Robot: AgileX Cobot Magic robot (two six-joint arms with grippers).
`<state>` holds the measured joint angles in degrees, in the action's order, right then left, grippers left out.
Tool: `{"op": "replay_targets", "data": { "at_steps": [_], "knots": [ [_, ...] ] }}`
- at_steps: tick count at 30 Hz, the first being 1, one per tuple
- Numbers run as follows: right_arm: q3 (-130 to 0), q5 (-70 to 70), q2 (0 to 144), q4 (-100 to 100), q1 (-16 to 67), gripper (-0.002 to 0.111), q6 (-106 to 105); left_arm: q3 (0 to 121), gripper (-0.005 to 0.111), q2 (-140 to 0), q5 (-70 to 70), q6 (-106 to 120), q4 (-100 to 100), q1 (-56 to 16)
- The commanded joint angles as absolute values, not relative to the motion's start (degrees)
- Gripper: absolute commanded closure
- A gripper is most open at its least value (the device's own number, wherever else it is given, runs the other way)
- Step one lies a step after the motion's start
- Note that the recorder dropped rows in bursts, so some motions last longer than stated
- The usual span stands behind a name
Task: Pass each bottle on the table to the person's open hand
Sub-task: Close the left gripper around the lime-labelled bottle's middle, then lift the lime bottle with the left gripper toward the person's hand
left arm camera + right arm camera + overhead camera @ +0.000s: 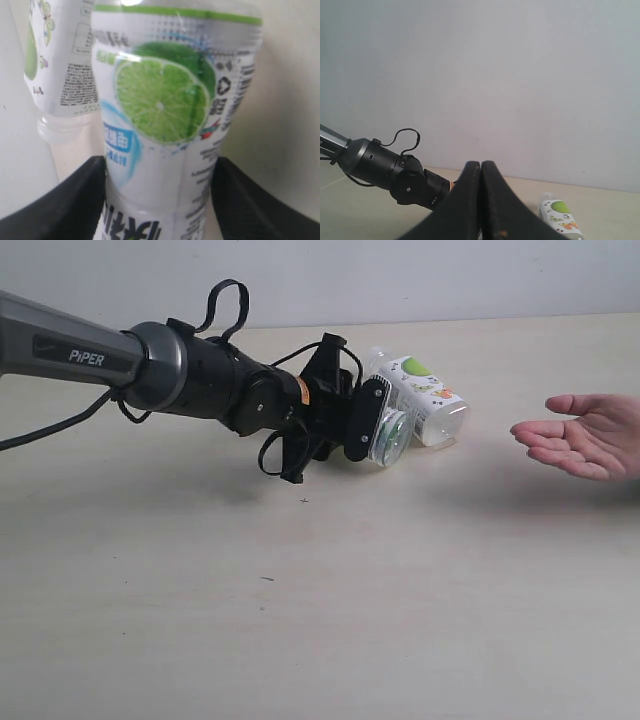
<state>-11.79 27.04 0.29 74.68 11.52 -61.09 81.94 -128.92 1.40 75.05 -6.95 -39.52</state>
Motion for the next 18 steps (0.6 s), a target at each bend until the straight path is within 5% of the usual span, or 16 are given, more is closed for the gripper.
{"op": "replay_targets", "data": {
  "at_steps": [1,18],
  "knots": [
    [-11.61,27.27,0.0,74.92,11.35,0.108,-61.38,81.92,0.107,-128.33,4.97,74.58,-6.84,-39.34],
    [-11.61,27.27,0.0,74.92,11.35,0.108,-61.38,81.92,0.107,-108.91,38.29,53.47,-10.79,-42.66]
  ]
}}
